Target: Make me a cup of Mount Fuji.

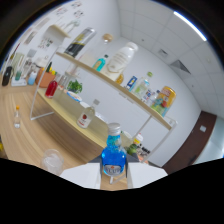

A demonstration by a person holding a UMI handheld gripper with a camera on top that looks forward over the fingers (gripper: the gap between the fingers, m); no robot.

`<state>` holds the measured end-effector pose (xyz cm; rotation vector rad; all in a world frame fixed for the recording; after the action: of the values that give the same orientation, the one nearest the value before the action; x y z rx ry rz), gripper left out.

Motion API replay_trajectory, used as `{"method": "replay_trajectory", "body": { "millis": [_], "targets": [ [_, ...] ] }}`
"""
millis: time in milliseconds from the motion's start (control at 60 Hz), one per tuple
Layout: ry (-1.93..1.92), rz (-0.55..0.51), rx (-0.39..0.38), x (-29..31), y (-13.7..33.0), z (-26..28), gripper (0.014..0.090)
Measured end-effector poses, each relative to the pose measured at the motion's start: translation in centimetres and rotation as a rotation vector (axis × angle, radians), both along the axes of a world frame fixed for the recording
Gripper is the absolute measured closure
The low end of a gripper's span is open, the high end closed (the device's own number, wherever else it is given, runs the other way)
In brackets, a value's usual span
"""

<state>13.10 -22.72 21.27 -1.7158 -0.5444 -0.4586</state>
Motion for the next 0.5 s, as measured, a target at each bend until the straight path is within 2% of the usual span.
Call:
{"method": "replay_trajectory", "body": {
  "millis": [67,183,317,500],
  "targets": [
    [0.201,-0.032,0.002,2.6,-0.2,-0.2,0.0695],
    [0.446,-0.119,-0.048,7.6,-0.2,-3.4,0.0695],
    [0.53,-0.191,-0.124,11.5,0.3,-8.8,0.0698],
    [0.552,-0.231,-0.25,12.9,0.6,-15.4,0.0698]
  ]
}}
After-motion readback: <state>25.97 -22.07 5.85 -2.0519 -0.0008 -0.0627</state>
